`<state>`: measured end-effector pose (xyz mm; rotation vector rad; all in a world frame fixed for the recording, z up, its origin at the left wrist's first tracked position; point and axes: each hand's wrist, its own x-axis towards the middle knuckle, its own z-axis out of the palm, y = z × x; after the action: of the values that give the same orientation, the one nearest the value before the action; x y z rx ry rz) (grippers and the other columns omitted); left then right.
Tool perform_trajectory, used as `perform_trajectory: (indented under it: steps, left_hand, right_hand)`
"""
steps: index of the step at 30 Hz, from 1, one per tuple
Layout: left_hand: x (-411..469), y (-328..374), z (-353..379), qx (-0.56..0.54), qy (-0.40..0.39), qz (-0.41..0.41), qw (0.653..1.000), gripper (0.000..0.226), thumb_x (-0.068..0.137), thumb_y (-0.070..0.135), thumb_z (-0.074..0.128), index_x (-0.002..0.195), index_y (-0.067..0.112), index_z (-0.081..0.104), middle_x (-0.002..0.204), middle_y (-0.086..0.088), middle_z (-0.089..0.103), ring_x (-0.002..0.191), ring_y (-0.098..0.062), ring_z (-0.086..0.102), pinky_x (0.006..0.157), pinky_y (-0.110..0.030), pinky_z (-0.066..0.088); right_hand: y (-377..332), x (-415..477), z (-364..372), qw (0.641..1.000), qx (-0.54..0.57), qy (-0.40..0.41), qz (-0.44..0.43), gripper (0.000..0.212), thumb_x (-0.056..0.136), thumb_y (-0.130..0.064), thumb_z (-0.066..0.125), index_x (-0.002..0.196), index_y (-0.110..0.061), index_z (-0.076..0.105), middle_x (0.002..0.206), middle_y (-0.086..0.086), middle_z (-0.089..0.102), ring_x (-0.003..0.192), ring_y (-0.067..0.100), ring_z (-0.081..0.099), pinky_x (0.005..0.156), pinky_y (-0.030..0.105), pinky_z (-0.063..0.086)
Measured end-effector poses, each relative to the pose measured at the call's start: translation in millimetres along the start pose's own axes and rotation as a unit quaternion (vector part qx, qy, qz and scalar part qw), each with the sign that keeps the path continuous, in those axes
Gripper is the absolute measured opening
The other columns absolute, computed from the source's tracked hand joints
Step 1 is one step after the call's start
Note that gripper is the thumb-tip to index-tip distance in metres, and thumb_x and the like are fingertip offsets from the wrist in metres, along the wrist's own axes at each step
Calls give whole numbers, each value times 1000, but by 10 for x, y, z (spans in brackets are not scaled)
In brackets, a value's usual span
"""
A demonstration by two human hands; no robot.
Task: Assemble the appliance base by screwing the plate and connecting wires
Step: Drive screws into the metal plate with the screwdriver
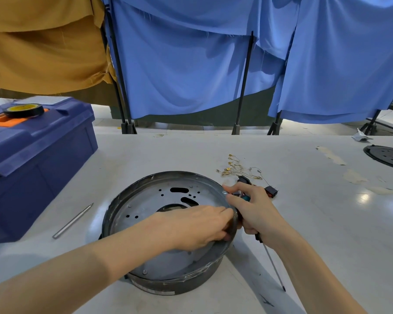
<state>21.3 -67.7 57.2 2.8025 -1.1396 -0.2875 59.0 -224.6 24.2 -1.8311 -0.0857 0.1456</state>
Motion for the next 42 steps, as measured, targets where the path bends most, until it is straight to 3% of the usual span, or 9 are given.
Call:
perform_trajectory:
  steps: [6,10,17,21,24,27,31,35,42]
  left_hand:
    - [49,65,51,85,15,-12,996,10,102,13,38,108,6,42,105,-14,51,83,-28,47,70,-32,33]
    - [29,102,37,20,40,-38,998,9,102,18,37,95,12,37,92,-9,47,74,-22,39,63,-26,23]
    - [43,-37,129,-100,76,-37,991,9,103,20,40,96,13,38,97,-5,52,87,-22,50,76,-34,39]
    - [22,-157,212,-180,146,-35,972,10,97,20,55,92,19,47,78,12,43,69,3,44,63,-16,31]
    - [30,-212,258,-225,168,-53,958,6,92,21,64,96,22,58,82,14,41,74,3,46,67,-11,33]
    - [46,-225,280,-253,181,-66,948,8,89,20,68,92,25,62,76,15,40,79,-3,51,72,-16,39]
    - [53,-234,279,-265,181,-77,944,10,87,21,70,89,27,62,82,11,47,67,0,47,67,-18,39]
    - [49,-228,275,-275,180,-76,941,11,88,17,69,89,25,63,82,9,48,61,3,46,59,-10,34]
    - [41,-233,261,-290,172,-79,938,10,88,13,69,90,23,65,82,7,49,59,2,44,57,-9,34]
  right_hand:
    - [-25,-29,-3,1000,2,-5,3,17,98,-16,54,97,-26,67,39,-10,39,30,12,36,38,17,19]
    - [-47,-42,3,1000,-5,-3,5,16,98,-16,54,99,-28,66,37,-10,37,29,11,34,37,17,20]
    - [-52,-65,-5,1000,10,-10,-2,13,99,-16,55,100,-24,66,36,-6,36,28,10,32,37,16,19]
    - [-77,-77,-29,999,31,-22,8,13,97,-19,58,99,-25,70,41,1,42,30,13,30,38,15,19]
    - [-218,-91,-173,998,27,58,-9,24,95,-30,62,82,-12,72,42,8,46,31,14,25,40,15,19]
    - [-529,-183,-405,960,185,196,-73,52,96,-27,59,46,-13,53,38,3,40,29,14,22,37,14,17]
    - [-841,-405,-492,868,440,158,-169,47,93,-20,50,47,-19,39,42,0,34,32,13,16,35,19,18]
    - [-804,-493,-190,852,465,139,-197,46,93,-14,45,49,-15,34,40,2,32,30,13,15,37,18,14]
    - [-596,-450,31,874,407,134,-229,51,92,-7,47,42,-14,38,36,4,31,28,11,17,41,14,18]
